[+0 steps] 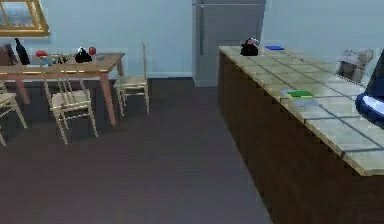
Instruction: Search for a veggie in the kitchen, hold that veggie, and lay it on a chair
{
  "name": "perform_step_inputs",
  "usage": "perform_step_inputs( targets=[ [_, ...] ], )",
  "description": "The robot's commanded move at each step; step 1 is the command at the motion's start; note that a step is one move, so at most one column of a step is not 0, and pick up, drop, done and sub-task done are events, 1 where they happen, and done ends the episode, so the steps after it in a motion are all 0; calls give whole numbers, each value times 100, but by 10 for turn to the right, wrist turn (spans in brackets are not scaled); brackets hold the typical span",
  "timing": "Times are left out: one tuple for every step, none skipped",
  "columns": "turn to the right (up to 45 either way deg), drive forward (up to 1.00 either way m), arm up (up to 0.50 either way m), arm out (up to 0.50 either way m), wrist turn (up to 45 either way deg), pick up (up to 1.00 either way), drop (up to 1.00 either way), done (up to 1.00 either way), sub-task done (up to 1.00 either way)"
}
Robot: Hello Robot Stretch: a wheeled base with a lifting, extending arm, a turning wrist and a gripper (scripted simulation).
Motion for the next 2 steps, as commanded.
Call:
perform_step_inputs(
  targets=[
    [0, 100, 0, 0, 0, 0, 0, 0, 0],
    [-30, 0, 0, 0, 0, 0, 0, 0, 0]
  ],
)
